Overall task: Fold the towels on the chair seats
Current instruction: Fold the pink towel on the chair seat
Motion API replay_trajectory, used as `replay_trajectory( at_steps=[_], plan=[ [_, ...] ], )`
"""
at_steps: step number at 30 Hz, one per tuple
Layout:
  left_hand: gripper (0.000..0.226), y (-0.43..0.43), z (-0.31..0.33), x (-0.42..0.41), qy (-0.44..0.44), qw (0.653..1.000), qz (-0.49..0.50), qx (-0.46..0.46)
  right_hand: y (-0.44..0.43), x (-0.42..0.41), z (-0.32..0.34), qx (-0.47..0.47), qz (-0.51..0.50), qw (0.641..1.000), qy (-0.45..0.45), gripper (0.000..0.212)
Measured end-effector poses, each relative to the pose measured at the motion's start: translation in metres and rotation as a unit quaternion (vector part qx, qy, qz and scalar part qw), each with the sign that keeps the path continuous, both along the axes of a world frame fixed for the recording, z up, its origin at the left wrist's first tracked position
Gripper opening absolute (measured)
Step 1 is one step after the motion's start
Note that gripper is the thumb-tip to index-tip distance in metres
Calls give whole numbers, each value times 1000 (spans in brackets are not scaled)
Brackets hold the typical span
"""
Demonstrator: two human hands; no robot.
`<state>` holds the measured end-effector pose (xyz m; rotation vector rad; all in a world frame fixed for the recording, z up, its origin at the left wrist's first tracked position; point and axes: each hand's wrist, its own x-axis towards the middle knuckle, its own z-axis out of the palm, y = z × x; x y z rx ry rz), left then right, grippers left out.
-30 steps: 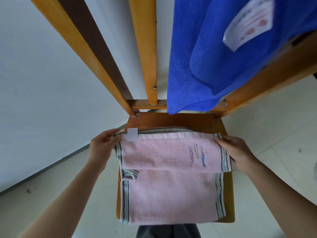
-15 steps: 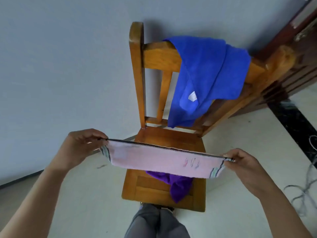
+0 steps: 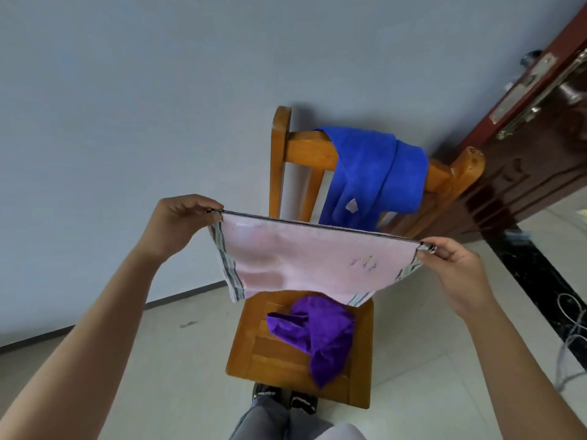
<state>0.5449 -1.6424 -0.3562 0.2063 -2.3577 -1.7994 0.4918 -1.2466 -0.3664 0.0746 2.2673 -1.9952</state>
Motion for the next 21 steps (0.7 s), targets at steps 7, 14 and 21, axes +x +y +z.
replay_trajectory(
  at_steps=[7,14,21],
  plan=[
    [50,3,-12,-2,-32,996,31,80,-3,-9,-8,8,-17,999,-47,29],
    [19,6,-19,33,-85,969,-9,233,14,15,-4,-85,57,985,-136,28],
    [38,3,-100,87,-288,939,12,189,26,67,-60,49,142,938,-313,18]
  ],
)
